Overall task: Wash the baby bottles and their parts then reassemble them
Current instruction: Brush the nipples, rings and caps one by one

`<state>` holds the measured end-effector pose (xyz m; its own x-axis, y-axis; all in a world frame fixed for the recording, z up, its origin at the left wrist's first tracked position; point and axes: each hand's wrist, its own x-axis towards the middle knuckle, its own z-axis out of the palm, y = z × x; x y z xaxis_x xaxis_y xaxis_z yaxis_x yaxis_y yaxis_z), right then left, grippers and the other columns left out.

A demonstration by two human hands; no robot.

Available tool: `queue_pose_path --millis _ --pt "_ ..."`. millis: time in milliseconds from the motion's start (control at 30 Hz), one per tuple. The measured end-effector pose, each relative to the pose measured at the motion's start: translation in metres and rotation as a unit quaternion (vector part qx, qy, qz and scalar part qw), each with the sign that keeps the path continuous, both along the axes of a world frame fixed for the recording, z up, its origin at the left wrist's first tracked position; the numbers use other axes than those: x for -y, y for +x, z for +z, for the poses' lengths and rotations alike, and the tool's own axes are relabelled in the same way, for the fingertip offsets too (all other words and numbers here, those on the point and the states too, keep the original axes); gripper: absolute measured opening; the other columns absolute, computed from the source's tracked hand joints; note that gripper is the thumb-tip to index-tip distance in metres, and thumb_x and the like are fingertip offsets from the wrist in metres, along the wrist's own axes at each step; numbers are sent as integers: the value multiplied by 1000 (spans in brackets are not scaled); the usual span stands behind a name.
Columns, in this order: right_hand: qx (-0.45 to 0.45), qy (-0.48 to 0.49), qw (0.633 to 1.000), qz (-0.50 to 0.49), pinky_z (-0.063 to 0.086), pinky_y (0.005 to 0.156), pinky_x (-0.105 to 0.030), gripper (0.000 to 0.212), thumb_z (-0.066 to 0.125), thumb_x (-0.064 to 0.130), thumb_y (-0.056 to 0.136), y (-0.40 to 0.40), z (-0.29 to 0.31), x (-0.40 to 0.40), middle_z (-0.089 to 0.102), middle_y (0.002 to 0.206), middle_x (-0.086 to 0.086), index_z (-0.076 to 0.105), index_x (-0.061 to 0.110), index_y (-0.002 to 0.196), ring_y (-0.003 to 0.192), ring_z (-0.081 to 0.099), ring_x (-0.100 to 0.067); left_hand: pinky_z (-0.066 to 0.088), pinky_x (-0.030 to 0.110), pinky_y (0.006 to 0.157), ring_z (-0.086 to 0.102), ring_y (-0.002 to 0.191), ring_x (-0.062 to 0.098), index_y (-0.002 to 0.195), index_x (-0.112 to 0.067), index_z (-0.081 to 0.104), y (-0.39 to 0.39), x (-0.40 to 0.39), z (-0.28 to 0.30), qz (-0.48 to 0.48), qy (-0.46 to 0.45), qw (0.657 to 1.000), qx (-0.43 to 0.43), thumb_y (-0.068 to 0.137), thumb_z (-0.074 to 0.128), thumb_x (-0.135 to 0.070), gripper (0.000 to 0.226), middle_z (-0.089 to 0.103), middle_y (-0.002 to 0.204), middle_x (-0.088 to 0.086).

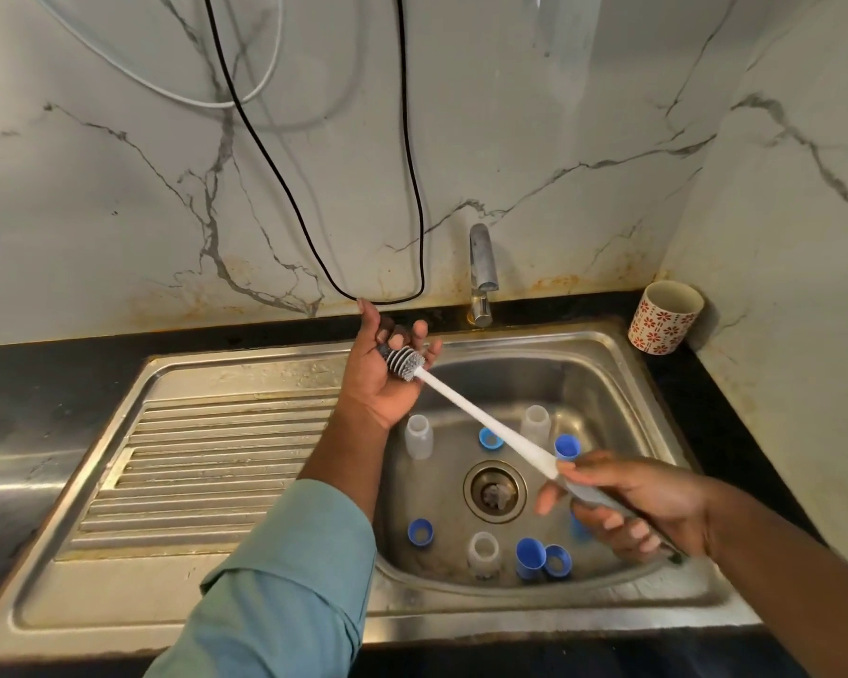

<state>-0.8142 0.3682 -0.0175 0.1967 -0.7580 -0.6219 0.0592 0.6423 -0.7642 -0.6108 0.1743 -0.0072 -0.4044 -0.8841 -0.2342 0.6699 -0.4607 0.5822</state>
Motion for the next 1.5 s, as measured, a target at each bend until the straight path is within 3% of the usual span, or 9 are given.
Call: queue_pose_path --millis 300,533,800,1067,1167,1233,1333,1467,1500 --pt "-674 -188 712 65 54 73 -31 46 35 62 95 15 -22 7 61 97 13 47 38 132 81 60 -9 44 49 100 64 110 30 126 -10 57 -2 6 -13 -4 82 958 276 90 64 -46 52 68 118 14" --pt "-55 18 997 -43 30 41 -23 35 57 37 95 9 3 11 47 59 -2 71 6 102 45 34 -12 55 35 91 67 113 29 108 -8 58 2 11 -13 -38 68 991 106 90 62 -29 28 72 105 15" --pt "-711 -200 666 105 52 80 -26 60 24 68 94 21 -12 17 57 121 12 31 36 144 100 60 -7 49 54 93 60 113 35 113 -20 61 -2 25 -7 1 81 949 305 100 49 -9 21 62 120 13" --pt "-702 -257 655 112 43 45 -25 47 27 57 95 31 -22 17 64 74 8 63 29 104 56 58 -8 60 45 79 64 71 21 102 -1 65 -10 24 -25 52 80 939 330 93 66 -31 31 65 83 10" --pt "-334 -73 939 -43 34 42 -25 41 44 53 98 29 -13 23 52 59 6 68 20 94 44 41 -8 61 42 74 60 60 21 91 -1 62 -8 22 -26 44 79 960 266 96 61 -28 27 58 66 9" --pt "-93 41 991 -82 27 40 -22 45 50 48 97 19 -9 25 44 57 1 71 8 100 43 32 -10 58 43 81 58 58 19 86 -4 61 -4 22 -29 22 89 977 191 98 57 -30 29 55 61 7" --pt "-216 -45 975 -28 35 45 -25 39 51 48 96 9 -15 21 49 60 1 72 14 95 46 39 -11 47 49 102 63 70 20 81 -11 60 -2 23 -30 24 118 989 86 100 51 -36 33 57 60 3" --pt "-666 -272 688 93 47 37 -32 45 38 53 93 7 -33 17 57 64 7 72 28 108 45 50 -11 28 50 117 64 107 23 110 -13 64 -2 25 -34 65 177 980 58 107 35 -37 37 69 96 2" --pt "-624 -244 737 85 47 39 -31 43 39 58 92 12 -27 14 58 65 7 70 34 110 46 51 -10 26 48 119 60 120 24 126 -12 60 -2 24 -34 62 183 980 56 108 31 -36 42 67 116 4"
